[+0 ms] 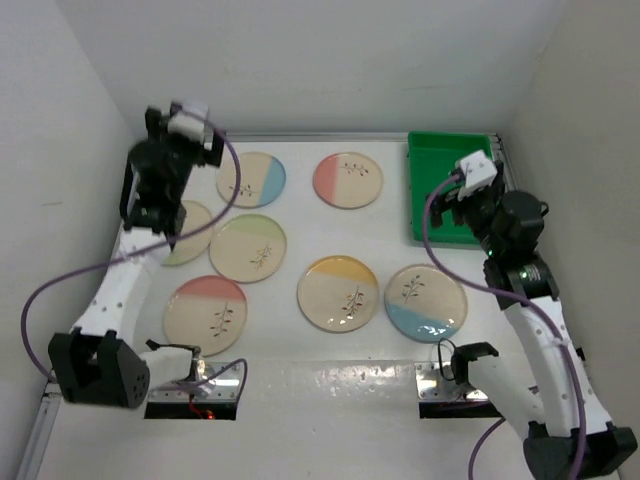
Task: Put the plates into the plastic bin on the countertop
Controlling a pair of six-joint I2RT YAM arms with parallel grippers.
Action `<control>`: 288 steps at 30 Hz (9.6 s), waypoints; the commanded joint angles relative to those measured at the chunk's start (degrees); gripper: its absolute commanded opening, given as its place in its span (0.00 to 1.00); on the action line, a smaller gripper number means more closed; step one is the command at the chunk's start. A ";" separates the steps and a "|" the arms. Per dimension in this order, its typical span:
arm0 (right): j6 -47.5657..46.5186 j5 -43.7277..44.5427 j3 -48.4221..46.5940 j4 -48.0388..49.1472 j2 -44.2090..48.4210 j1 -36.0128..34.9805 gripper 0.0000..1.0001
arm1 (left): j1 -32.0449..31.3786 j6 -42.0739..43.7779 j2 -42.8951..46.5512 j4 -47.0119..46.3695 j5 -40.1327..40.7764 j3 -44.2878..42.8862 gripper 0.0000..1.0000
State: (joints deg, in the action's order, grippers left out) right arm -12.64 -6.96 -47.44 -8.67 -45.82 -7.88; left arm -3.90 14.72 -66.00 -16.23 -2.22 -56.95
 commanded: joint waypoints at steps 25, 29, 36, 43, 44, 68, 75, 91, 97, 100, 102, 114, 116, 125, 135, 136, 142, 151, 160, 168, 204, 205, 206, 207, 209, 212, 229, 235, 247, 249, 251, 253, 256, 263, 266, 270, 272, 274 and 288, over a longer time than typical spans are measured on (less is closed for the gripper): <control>30.84 19.00 -21.56 -19.46 -35.13 -12.94 0.90 | -21.41 -13.67 -76.91 39.26 1.86 -78.23 0.87; 31.28 21.01 -18.83 -19.02 -32.32 -17.16 0.88 | -22.73 -11.56 -77.44 39.78 8.53 -72.88 0.83; 29.96 25.15 -18.57 -18.84 -31.08 -21.82 0.90 | -23.34 -4.71 -75.08 45.75 6.46 -65.23 0.72; 27.86 27.61 -20.15 -18.93 -31.96 -24.37 0.91 | -21.86 2.75 -75.07 55.94 -9.32 -62.24 0.46; 27.33 27.79 -20.41 -18.93 -31.87 -24.55 0.91 | -21.85 4.68 -72.37 57.35 -12.08 -58.93 0.44; 24.33 25.07 -18.83 -17.44 -31.17 -26.84 0.93 | -11.66 -3.64 -65.58 55.96 -11.57 -60.57 0.45; 25.04 25.51 -17.68 -16.29 -30.55 -27.19 0.93 | -11.13 -4.96 -66.10 60.00 -19.66 -58.01 0.42; 25.92 24.21 -16.90 -16.30 -31.61 -28.25 0.97 | -12.18 -7.60 -73.13 60.53 -20.45 -57.39 0.11; 26.79 -2.95 -24.87 -18.40 -42.23 -16.14 1.00 | -12.71 -4.64 -72.97 61.05 -22.22 -63.72 0.00; 26.79 -10.95 -30.59 -16.39 -51.71 -9.99 1.00 | -13.85 0.63 -70.07 61.05 -22.22 -67.15 0.00; 26.19 -15.08 -34.64 -15.50 -56.73 -8.56 1.00 | -14.55 3.63 -67.61 61.05 -22.22 -67.15 0.00; 24.60 -23.09 -49.86 -14.81 -81.44 -4.86 0.90 | -19.21 9.10 -62.15 60.53 -22.04 -66.45 0.00; 24.60 -24.76 -49.07 -13.93 -83.11 -5.21 0.84 | -19.21 9.10 -62.15 60.53 -21.52 -66.45 0.00; 29.15 -34.79 -40.65 -5.67 -80.58 -3.90 0.00 | -18.60 7.78 -63.82 59.47 -20.28 -65.84 0.00; 46.19 -35.23 -35.62 10.12 -68.63 0.67 0.00 | -13.86 4.26 -61.10 58.33 -18.26 -71.89 0.26; 47.96 -34.97 -33.61 11.64 -66.35 1.02 0.00 | -13.33 3.57 -60.48 57.81 -18.26 -72.60 0.32; 68.61 -21.70 -13.98 32.63 -52.19 11.72 0.00 | -9.99 2.95 -56.79 57.27 -12.82 -70.51 0.49; 82.33 -3.60 8.22 51.73 -41.46 24.92 0.00 | -7.44 2.95 -53.97 57.27 -12.72 -64.43 0.49; 85.34 0.91 8.52 49.48 -48.65 30.03 0.00 | -5.86 -0.04 -53.97 57.27 -8.69 -61.18 0.69; 78.31 -2.62 0.43 34.62 -54.81 29.77 0.41 | -0.50 -5.40 -58.71 57.27 -4.46 -61.70 0.91; 34.16 -16.33 -46.93 -6.81 -70.70 -8.73 0.94 | -4.08 7.51 -70.33 57.19 -22.22 -69.61 0.00; 36.00 -18.16 -48.78 -4.71 -75.42 -8.38 0.94 | -4.62 7.52 -69.63 56.58 -22.22 -70.40 0.00; 37.33 -18.52 -49.58 -3.74 -76.94 -8.21 0.94 | -5.15 7.52 -68.49 56.57 -22.22 -70.93 0.00; 40.39 -19.22 -51.85 -2.16 -78.35 -7.94 0.94 | -5.15 7.52 -68.48 56.57 -22.22 -71.89 0.00; 43.30 -21.59 -54.77 -1.00 -83.88 -6.71 0.93 | -6.64 8.04 -67.60 56.57 -22.22 -72.60 0.00; 44.72 -24.41 -57.93 -0.56 -88.63 -6.01 0.91 | -8.04 8.66 -66.10 56.57 -22.74 -72.60 0.00; 48.77 -39.01 -45.47 12.62 -90.50 -5.21 0.67 | -11.48 11.91 -67.51 54.90 -22.83 -70.49 0.00; 52.45 -38.21 -42.03 16.93 -90.67 -4.51 0.41 | -11.48 11.38 -68.65 53.85 -22.22 -69.88 0.00; 62.53 -28.75 -37.66 24.39 -78.64 -2.23 0.00 | -9.56 3.66 -66.81 52.70 -16.85 -74.97 0.47; 65.71 -26.19 -33.97 30.85 -72.14 -0.04 0.00 | -8.23 2.16 -64.45 52.09 -16.06 -75.50 0.64; 73.01 -23.11 -29.30 35.01 -68.87 2.50 0.00 | -6.39 1.45 -62.95 52.09 -14.57 -76.03 0.67; 77.83 -21.35 -21.07 42.92 -61.69 5.41 0.00 | -5.33 1.45 -60.93 52.09 -12.99 -74.73 0.67; 82.86 -17.22 -10.78 49.26 -51.94 11.47 0.00 | -4.10 1.97 -59.16 52.61 -11.59 -70.95 0.67; 83.84 -6.59 5.68 48.40 -41.81 24.48 0.00 | -3.48 3.91 -55.91 53.84 -9.83 -62.41 0.67; 82.79 -4.12 8.32 44.72 -40.40 27.37 0.00 | -3.48 4.44 -55.29 55.33 -9.82 -60.04 0.67; 80.94 -4.46 6.75 43.56 -42.33 29.50 0.00 | -3.48 4.97 -54.68 55.87 -9.82 -57.40 0.67; 80.24 -4.29 5.87 43.64 -44.43 29.94 0.00 | -3.48 4.97 -54.15 55.87 -9.82 -56.08 0.67; 79.10 -3.85 5.69 45.14 -46.19 30.11 0.00 | -3.48 4.97 -54.15 56.39 -9.82 -55.56 0.67; 71.80 1.50 -2.04 20.28 -52.97 29.15 0.40 | -3.48 8.04 -54.15 63.77 -9.21 -51.95 0.81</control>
State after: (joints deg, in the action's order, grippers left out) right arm 62.59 -9.37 -47.16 16.93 -100.77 21.80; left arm -7.14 20.97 -122.87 43.48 -12.10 -109.75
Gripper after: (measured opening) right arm 0.389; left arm 0.800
